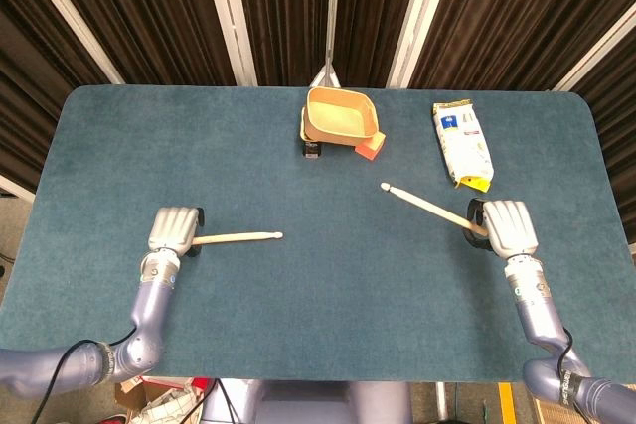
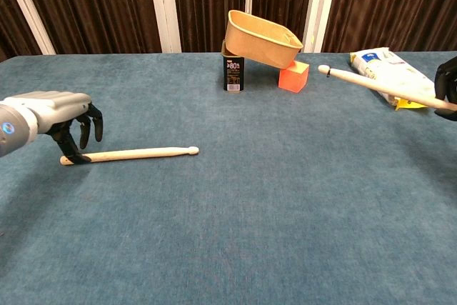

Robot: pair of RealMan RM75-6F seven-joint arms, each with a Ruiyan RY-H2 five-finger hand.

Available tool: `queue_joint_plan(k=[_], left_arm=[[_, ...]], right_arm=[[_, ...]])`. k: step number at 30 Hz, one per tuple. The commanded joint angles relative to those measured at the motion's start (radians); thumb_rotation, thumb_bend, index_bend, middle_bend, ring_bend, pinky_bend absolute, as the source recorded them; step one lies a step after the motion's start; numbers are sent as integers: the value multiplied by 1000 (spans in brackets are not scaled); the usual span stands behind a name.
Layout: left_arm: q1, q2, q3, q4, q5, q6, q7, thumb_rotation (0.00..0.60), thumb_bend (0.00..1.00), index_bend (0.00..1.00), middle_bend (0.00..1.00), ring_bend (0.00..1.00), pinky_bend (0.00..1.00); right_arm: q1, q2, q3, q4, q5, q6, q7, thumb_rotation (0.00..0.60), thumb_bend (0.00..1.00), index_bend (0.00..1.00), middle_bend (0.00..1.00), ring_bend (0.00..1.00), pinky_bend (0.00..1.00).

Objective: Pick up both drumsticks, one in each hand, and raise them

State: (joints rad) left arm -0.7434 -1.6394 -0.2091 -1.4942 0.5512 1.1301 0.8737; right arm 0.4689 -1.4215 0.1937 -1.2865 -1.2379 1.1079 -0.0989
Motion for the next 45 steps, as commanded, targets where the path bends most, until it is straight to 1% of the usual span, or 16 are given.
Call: queue_joint_plan(k=[1,4,8,9,11,13,17,24,28,33,37,40,45], left_arm=[[-8,-15,8,13,-8,7,9,600,353,448,513,929,1000],[-11,-28,14,30,-16,10,12,600,359,449,515,929,1000],[-14,-39,17,49,-26,7,9,600,420,472,543,930,1000],[-14,-42,18,52,-26,7,9,600,443,486,564,930,1000],[-15,-46,23,58,-23,10,10,600,497,540,640,931,1000],[-14,-50,27,63,-10,17,4,600,530,586,697,934,1000],[-8,-51,34,70,62,38,-34,600,554,637,751,936,1000],[4,-24,33,57,195,71,-114,600,568,656,767,937,1000],[6,10,32,34,277,91,-145,600,568,661,772,937,1000],[2,47,8,-11,329,108,-166,600,568,661,773,937,1000],[-8,62,-5,-33,354,113,-160,600,568,662,773,937,1000],[-20,66,-27,-51,367,119,-162,600,568,666,775,937,1000],[-43,45,-77,-63,372,130,-182,600,568,673,785,937,1000]], right_arm=[[-1,2,1,-1,2,0,4,600,419,739,638,922,849],[-2,7,2,-1,2,1,8,600,419,739,639,922,849],[-3,8,2,-4,2,2,9,600,419,739,638,922,849],[-4,9,2,-4,3,3,8,600,419,739,638,922,849],[-4,9,2,-5,3,3,8,600,420,740,639,921,849],[-5,10,1,-6,6,1,6,600,421,740,639,921,849],[-6,12,2,-12,10,1,4,600,421,742,640,922,849],[-9,17,12,-29,24,5,5,600,422,744,640,922,849],[-9,23,24,-46,39,9,5,600,423,749,643,922,849],[-7,30,46,-69,66,11,8,600,424,751,644,922,849],[-3,36,61,-86,82,13,2,600,424,751,644,922,849],[5,45,75,-110,96,15,-15,600,425,751,644,922,849],[20,63,119,-178,148,18,-37,600,429,752,644,922,849]])
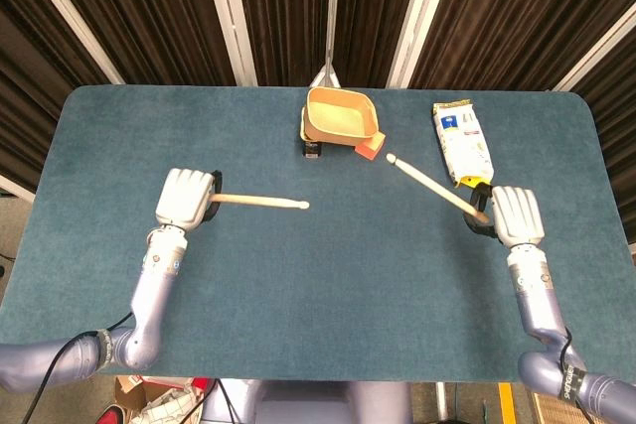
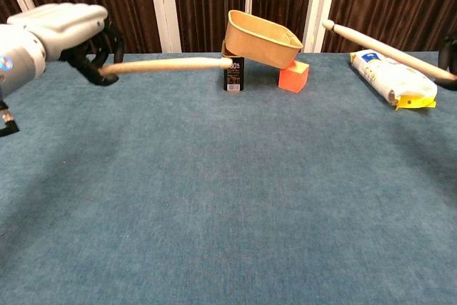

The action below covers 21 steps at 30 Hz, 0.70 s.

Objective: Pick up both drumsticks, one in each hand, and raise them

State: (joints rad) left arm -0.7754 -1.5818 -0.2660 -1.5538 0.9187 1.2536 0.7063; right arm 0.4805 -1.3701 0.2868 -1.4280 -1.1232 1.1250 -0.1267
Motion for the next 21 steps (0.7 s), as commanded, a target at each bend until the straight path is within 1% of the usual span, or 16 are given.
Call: queue_joint_plan(k=[1,5,11,21], left_arm=[[-17,-22,-34,-2,8,10,-29,600,568,673,786,937,1000],[-43,-49,-74,7,17,20,-46,600,568,674,786,937,1000],[-83,-97,-138,21,11,24,-89,600,568,674,786,937,1000],[-157,-178,-197,56,10,26,-118,600,568,674,786,937,1000]], right_arm=[[11,19,41,-64,59,-3,-9,600,429,752,644,922,849],[16,44,80,-142,130,-15,-2,600,429,752,645,922,849],[25,88,112,-219,191,-17,-12,600,429,753,645,922,849],[30,166,165,-318,251,-12,21,600,429,753,645,922,849]])
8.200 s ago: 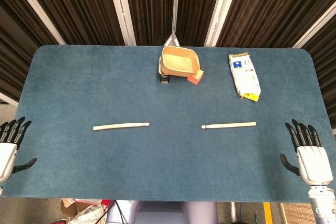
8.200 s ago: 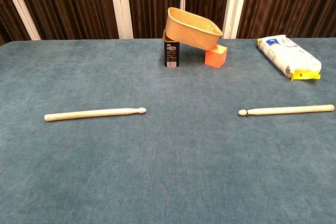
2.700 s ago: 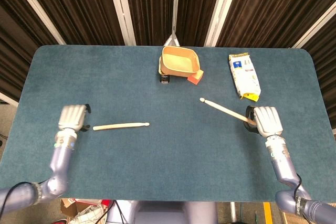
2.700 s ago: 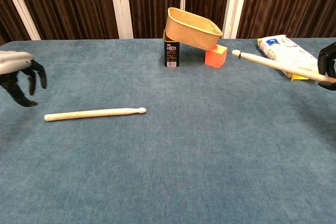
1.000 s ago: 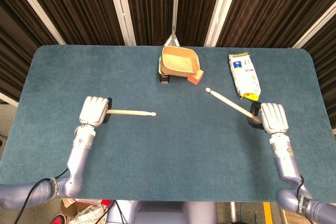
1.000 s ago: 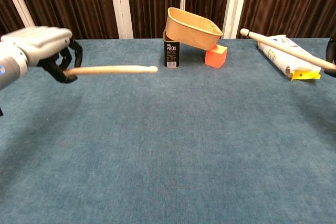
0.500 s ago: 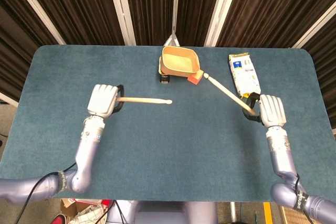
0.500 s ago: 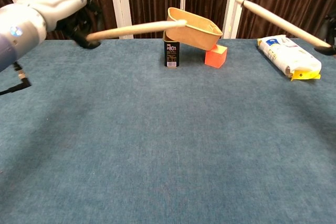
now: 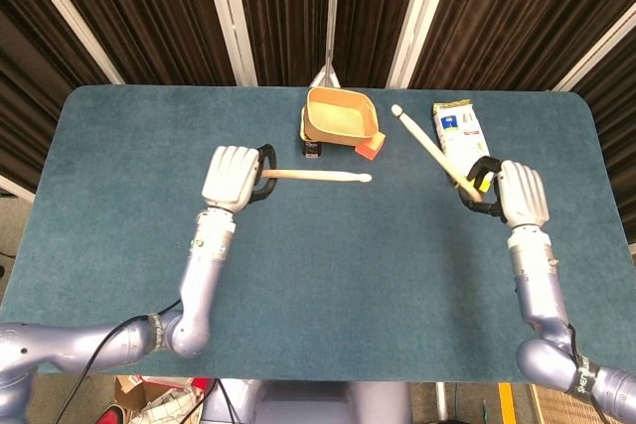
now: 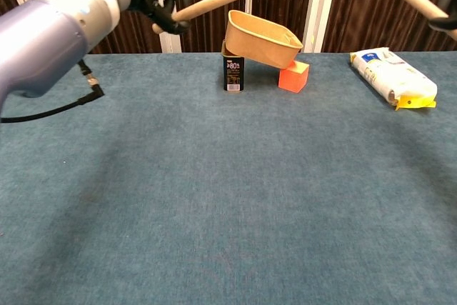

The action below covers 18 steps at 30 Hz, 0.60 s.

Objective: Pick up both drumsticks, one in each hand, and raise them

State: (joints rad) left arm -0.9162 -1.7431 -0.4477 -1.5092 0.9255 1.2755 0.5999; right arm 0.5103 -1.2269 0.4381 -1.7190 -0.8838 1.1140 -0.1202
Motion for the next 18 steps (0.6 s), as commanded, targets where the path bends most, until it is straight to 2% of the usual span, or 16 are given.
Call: queue_joint_plan(k=[1,10,18], left_arm=[[-25,-28,-24,20,6,6,-19,600,568,673,786,937,1000],[-97,-94,-96,79,18,23,-62,600,568,669,779,937,1000],[-121,-105,-113,82,4,33,-50,600,568,667,772,936,1000]], right_arm=[[-1,31,16,-38,12,0,17,600,429,753,645,922,849],[-17,80,7,-106,-15,-1,68,600,429,753,645,922,849],[-44,110,-22,-133,-86,-2,137,600,429,753,645,922,849]])
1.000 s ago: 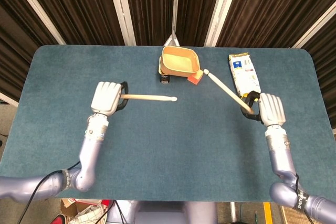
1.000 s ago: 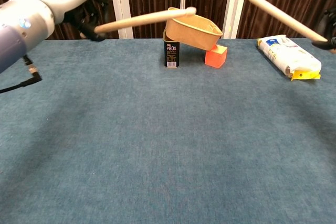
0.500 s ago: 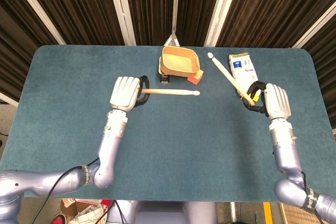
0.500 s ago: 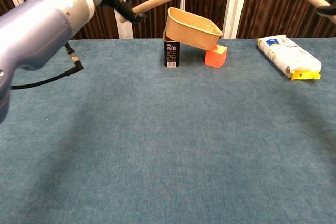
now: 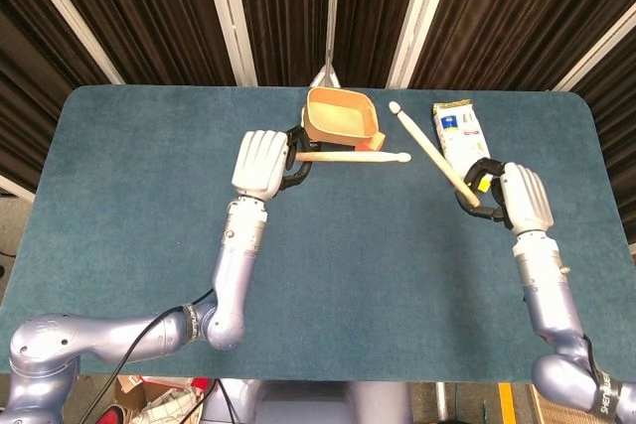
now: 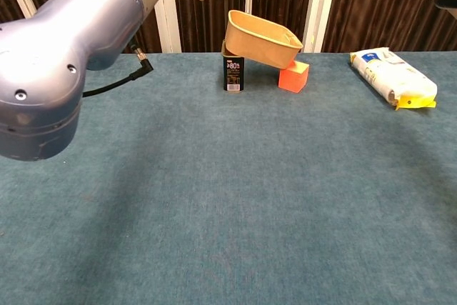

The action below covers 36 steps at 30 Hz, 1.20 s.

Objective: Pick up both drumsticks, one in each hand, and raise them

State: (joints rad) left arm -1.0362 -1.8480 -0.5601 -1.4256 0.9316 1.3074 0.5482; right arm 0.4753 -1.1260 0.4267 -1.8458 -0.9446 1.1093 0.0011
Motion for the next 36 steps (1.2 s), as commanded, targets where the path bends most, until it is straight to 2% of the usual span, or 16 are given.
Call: queue_joint_plan(k=[1,12,21,29,36], left_arm=[[-2,0,2,-3,-3,3,5,600,568,668,772,936,1000],[-5,-12,14,7,-12,14,9,600,568,667,772,937,1000],[-11,-10,17,-7,-8,17,9,600,567,665,765,937,1000],[-1,2,20,-11,-8,8,-18,600,568,662,759,936,1000],[2,6,30,-13,-2,4,-27,600,567,661,759,937,1000]], right_arm=[[-12,11,-14,-6,-37,5,22,600,428,753,645,922,849],[-33,35,-42,-38,-116,14,92,600,429,755,646,922,849],[-35,78,-78,-61,-214,-26,158,600,429,756,646,922,849],[-24,85,-98,-57,-236,-56,201,600,429,761,648,922,849],[-24,84,-104,-51,-244,-40,212,600,430,761,649,922,849]])
